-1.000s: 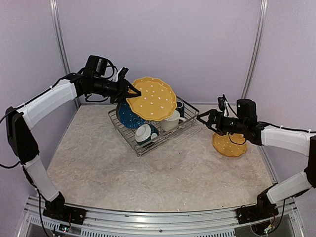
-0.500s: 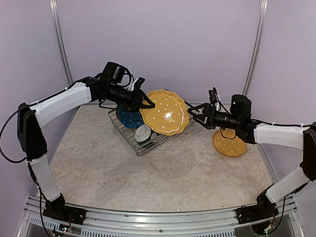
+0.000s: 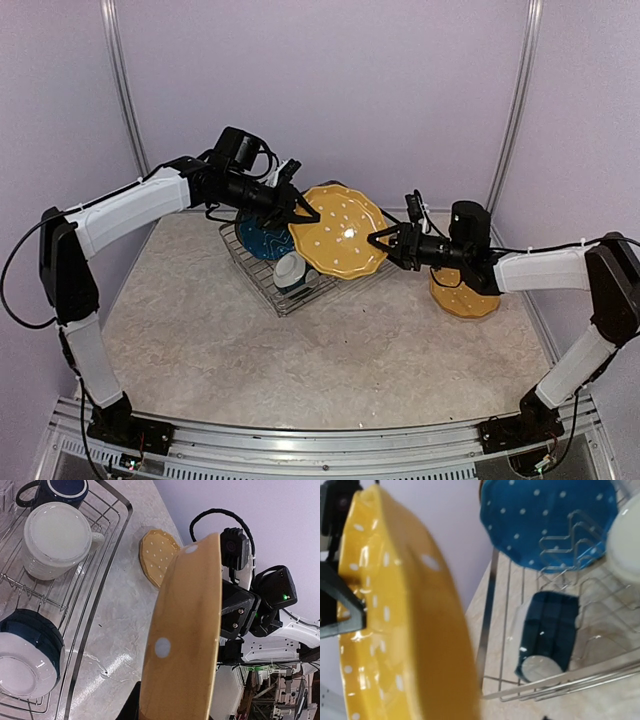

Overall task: Unload the mixed dishes from the dish rack
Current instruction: Pass from the left arm to the right, then place the plate with another plate.

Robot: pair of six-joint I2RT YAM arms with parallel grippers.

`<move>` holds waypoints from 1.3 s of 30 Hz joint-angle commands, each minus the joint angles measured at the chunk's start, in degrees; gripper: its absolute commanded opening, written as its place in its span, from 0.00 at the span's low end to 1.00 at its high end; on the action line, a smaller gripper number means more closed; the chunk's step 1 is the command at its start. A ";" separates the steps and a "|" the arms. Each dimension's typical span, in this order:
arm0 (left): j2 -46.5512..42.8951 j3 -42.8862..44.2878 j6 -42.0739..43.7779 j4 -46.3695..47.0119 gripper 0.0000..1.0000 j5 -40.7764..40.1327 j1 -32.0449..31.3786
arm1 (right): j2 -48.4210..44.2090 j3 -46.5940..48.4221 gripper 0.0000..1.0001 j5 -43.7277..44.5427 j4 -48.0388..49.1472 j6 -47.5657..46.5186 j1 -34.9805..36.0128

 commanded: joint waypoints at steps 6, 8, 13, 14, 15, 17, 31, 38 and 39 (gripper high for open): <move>0.19 3.12 -0.58 5.33 0.00 3.74 -0.66 | 2.05 0.15 0.25 -2.22 7.98 3.79 1.89; 0.15 3.03 -0.14 4.82 0.00 3.48 -0.65 | 1.69 0.02 0.14 -2.11 8.44 3.96 1.89; -0.14 2.77 0.72 3.84 0.00 3.55 -0.46 | 0.87 -0.01 0.00 -2.07 9.08 4.42 1.77; -0.20 2.68 0.67 3.63 0.01 3.52 -0.44 | 0.58 -0.07 0.00 -2.07 9.22 4.43 1.75; -0.24 2.67 0.60 3.46 0.07 3.47 -0.25 | 0.19 -0.11 0.00 -2.08 9.19 4.36 1.72; -0.42 2.48 0.39 3.31 0.22 3.29 0.11 | -0.70 -0.31 0.00 -1.85 9.15 4.34 1.41; -5.87 -2.37 0.01 6.81 0.81 3.84 3.35 | -11.14 -5.95 0.00 -2.73 10.11 7.78 -7.35; -5.98 -2.56 0.57 5.26 0.84 2.69 3.86 | -18.73 -13.25 0.00 -3.38 9.98 13.26 -19.18; -6.17 -2.58 0.87 4.92 0.84 2.24 3.87 | -20.46 -14.46 0.00 -3.46 8.98 13.52 -21.74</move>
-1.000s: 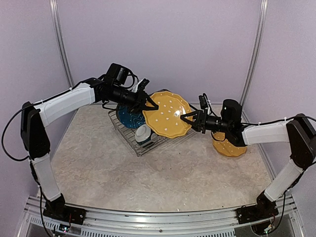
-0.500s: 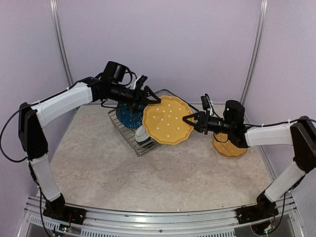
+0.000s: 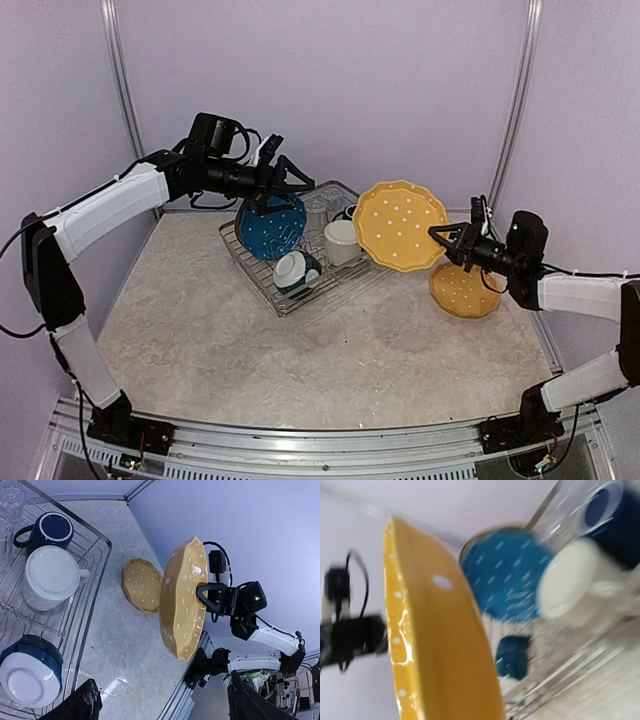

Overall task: Unload the mixed dishes from the dish rack
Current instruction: Place the plate with another plate.

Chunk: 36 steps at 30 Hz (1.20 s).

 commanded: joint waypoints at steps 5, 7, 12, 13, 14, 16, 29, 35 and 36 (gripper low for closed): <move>-2.03 -0.63 2.56 -2.63 0.85 -2.62 0.31 | -14.47 -6.58 0.00 -1.84 -6.66 0.81 -22.14; -2.09 -0.60 2.92 -2.99 0.85 -3.02 0.30 | -15.88 -7.42 0.00 -2.84 -9.70 -0.57 -26.72; -1.71 -0.44 3.24 -3.34 0.85 -3.09 0.24 | -13.61 -8.26 0.00 -4.97 -15.96 -5.17 -32.24; -1.63 -0.35 3.24 -3.40 0.85 -3.10 0.22 | -12.71 -8.26 0.00 -5.03 -16.27 -5.86 -32.64; -1.44 -0.28 3.24 -3.50 0.85 -3.04 0.19 | -11.72 -8.26 0.00 -4.92 -16.43 -6.44 -32.83; -1.26 -0.10 3.31 -3.63 0.85 -3.04 0.12 | -9.55 -8.50 0.00 -4.59 -15.69 -7.04 -33.31; -3.00 -0.35 5.69 -6.68 0.86 -6.17 0.02 | 4.87 0.10 0.00 -4.00 -28.52 -24.05 -34.93; -2.33 0.52 5.74 -6.71 0.86 -5.46 -0.05 | 6.08 1.42 0.00 -4.24 -31.88 -27.62 -35.55; -2.11 0.77 5.78 -6.80 0.86 -5.35 -0.06 | 6.58 1.94 0.00 -4.06 -33.30 -28.79 -35.58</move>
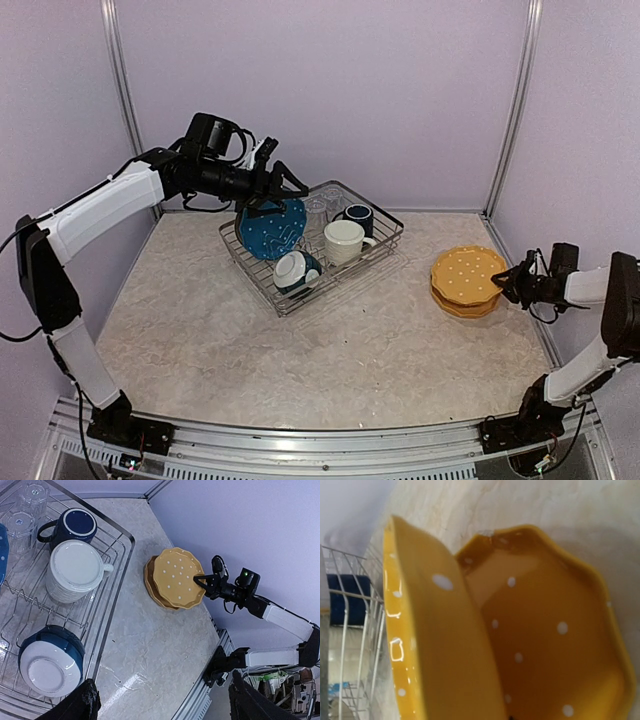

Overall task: Unload the mixed dishes from the dish rack
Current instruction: Place the plate with another plate.

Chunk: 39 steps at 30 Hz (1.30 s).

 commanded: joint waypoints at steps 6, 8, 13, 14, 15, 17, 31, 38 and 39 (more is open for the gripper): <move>-0.26 1.25 1.63 -1.56 0.86 0.08 -0.21 | 3.28 5.40 0.00 -3.28 -3.91 -8.67 -0.94; -0.34 1.24 1.77 -1.69 0.86 0.02 -0.29 | 4.62 6.32 0.00 -3.60 -4.42 -9.41 -0.99; -0.52 1.36 2.50 -2.63 0.86 -0.87 -0.66 | 7.88 7.78 0.00 -5.09 -4.47 -10.65 -0.95; -0.52 1.36 2.59 -2.78 0.86 -1.11 -0.72 | 8.38 7.87 0.00 -5.25 -4.47 -10.92 -0.92; -0.60 1.36 2.68 -2.84 0.86 -1.20 -0.74 | 8.86 7.96 0.00 -5.42 -4.47 -11.07 -0.96; -0.69 1.39 2.69 -2.80 0.86 -1.25 -0.80 | 9.64 7.99 0.00 -5.73 -4.47 -11.18 -0.96; 1.42 3.39 4.01 -4.38 0.87 -1.91 -1.76 | 5.57 11.79 0.33 11.55 -20.62 -21.62 3.63; 1.59 3.65 4.77 -5.26 0.91 -2.98 -1.94 | 5.80 15.82 0.44 25.22 -27.21 -24.97 8.10; 1.59 3.65 4.92 -5.47 0.91 -3.30 -1.96 | 6.03 16.20 0.45 26.08 -27.69 -25.19 8.56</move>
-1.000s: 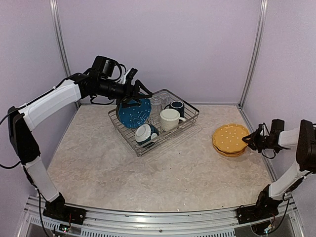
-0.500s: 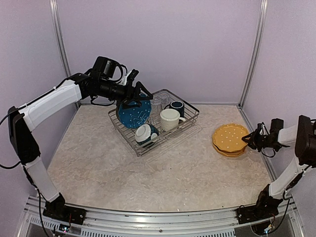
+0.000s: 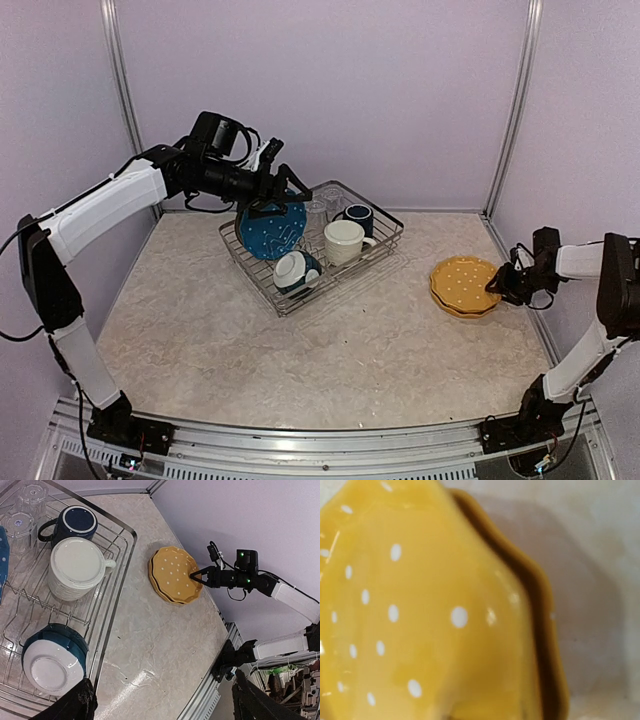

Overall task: Unload the mixed dishes from the dish rack
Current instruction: Place the plate with another plate.

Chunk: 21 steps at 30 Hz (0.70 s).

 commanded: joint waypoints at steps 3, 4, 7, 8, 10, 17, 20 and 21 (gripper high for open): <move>0.80 1.57 2.17 -2.89 0.91 -3.33 -0.49 | -1.40 3.63 0.49 11.16 -5.69 -4.01 2.95; 0.76 1.53 2.34 -3.34 0.91 -3.90 -0.49 | -1.56 3.70 0.52 12.50 -5.95 -4.18 3.17; 0.79 1.49 2.88 -4.22 0.92 -4.99 -0.34 | -2.46 3.88 0.57 17.20 -6.96 -4.86 4.01; 0.76 1.53 2.97 -4.55 0.92 -5.22 -0.18 | -2.86 3.88 0.59 18.34 -7.29 -5.15 4.31; 1.06 1.59 2.95 -5.10 0.94 -5.65 0.36 | -4.30 3.62 0.62 19.55 -7.65 -5.46 4.47; 1.52 1.91 2.95 -7.36 0.98 -7.62 5.67 | -12.71 1.40 0.74 17.90 -6.86 -6.35 4.88; 2.55 3.05 3.86 -8.26 0.98 -8.68 8.94 | -14.82 1.54 0.75 16.17 -7.07 -6.27 4.84; 3.29 4.10 4.32 -9.04 0.98 -9.30 9.64 | -15.30 1.59 0.75 15.56 -7.24 -6.14 4.89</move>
